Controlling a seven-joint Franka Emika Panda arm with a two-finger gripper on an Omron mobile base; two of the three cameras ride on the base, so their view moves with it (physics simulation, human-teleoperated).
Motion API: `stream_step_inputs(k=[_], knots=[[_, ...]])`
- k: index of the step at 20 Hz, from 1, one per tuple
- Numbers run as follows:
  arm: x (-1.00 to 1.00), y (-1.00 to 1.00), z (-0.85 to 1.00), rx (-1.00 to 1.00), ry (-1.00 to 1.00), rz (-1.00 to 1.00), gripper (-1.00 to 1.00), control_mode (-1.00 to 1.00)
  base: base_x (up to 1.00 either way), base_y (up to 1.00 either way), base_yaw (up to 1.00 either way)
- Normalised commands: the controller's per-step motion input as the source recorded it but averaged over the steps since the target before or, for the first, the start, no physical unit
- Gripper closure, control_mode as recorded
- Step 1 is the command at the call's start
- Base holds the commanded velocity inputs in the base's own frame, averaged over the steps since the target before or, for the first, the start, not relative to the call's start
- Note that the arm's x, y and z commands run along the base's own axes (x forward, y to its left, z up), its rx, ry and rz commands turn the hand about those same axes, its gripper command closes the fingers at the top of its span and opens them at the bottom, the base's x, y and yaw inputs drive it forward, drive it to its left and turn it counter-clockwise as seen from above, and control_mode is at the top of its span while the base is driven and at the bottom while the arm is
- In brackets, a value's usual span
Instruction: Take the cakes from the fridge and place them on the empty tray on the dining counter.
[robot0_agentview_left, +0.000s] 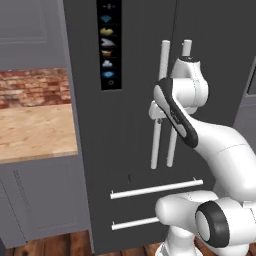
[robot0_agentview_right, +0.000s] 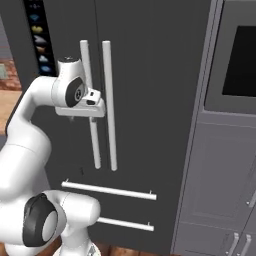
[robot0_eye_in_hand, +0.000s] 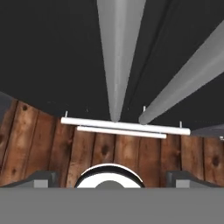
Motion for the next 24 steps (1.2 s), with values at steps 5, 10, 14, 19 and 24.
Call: stream_step_inputs(k=[5, 10, 14, 19, 24], knots=[[0.00, 0.00, 0.00, 0.00, 0.00, 0.00, -1.00, 1.00, -0.27, -0.49, -0.05], [-0.08, 0.00, 0.00, 0.00, -0.01, 0.00, -1.00, -1.00, -0.16, -0.18, -0.01], [-0.38, 0.15, 0.00, 0.00, -0.18, 0.00, -1.00, -1.00, 0.00, 0.00, 0.00], [-0.18, 0.58, 0.01, -0.01, -0.14, 0.00, -1.00, -1.00, 0.00, 0.00, 0.00], [0.00, 0.55, 0.00, 0.00, -0.11, 0.00, -1.00, -1.00, 0.00, 0.00, 0.00]])
